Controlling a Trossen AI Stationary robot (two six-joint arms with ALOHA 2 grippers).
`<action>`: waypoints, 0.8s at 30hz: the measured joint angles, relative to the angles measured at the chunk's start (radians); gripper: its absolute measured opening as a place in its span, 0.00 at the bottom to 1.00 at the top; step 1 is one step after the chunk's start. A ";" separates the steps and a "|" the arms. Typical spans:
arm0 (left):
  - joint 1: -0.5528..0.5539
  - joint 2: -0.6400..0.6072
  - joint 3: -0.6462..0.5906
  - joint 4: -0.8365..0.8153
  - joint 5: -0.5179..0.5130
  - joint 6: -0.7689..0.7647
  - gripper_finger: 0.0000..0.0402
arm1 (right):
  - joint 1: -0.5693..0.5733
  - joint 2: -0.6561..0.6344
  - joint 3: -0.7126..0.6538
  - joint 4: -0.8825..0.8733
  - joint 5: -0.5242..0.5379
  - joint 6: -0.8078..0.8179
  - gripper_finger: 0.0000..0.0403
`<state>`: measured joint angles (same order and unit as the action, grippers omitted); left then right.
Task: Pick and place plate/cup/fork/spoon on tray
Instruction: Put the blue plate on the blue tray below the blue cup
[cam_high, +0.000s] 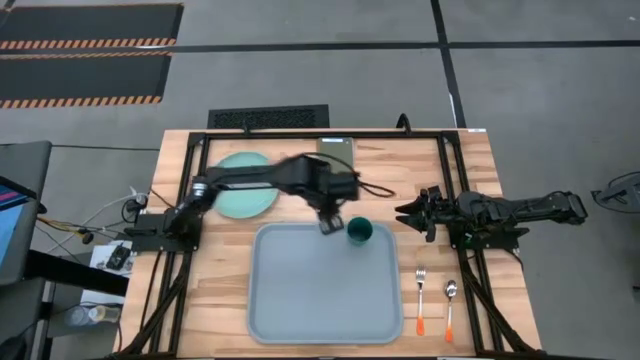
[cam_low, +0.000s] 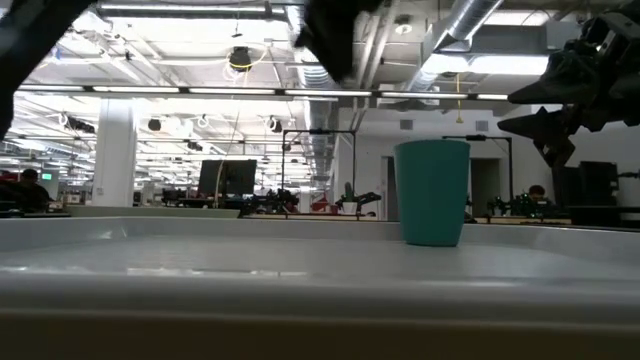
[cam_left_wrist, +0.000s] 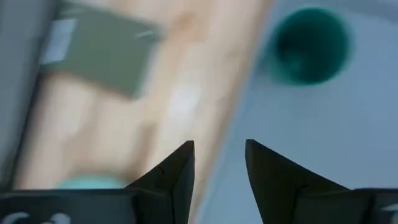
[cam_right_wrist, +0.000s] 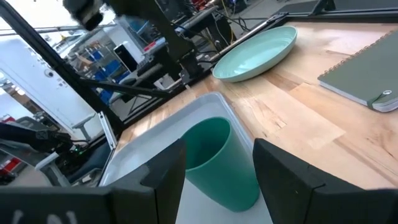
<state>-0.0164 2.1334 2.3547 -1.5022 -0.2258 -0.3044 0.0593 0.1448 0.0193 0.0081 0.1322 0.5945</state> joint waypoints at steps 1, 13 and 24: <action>-0.005 -0.024 0.000 -0.037 -0.051 -0.022 0.32 | 0.000 -0.001 0.000 0.001 0.000 0.000 0.53; -0.056 -0.488 -0.437 -0.067 -0.205 -0.404 0.32 | 0.000 0.000 0.000 -0.003 -0.002 -0.002 0.53; -0.095 -0.945 -1.210 0.220 -0.377 -1.231 0.32 | 0.000 0.000 0.000 -0.003 -0.002 -0.021 0.53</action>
<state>-0.1112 1.1886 1.1447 -1.2818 -0.6032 -1.5352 0.0593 0.1448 0.0193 0.0055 0.1299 0.5731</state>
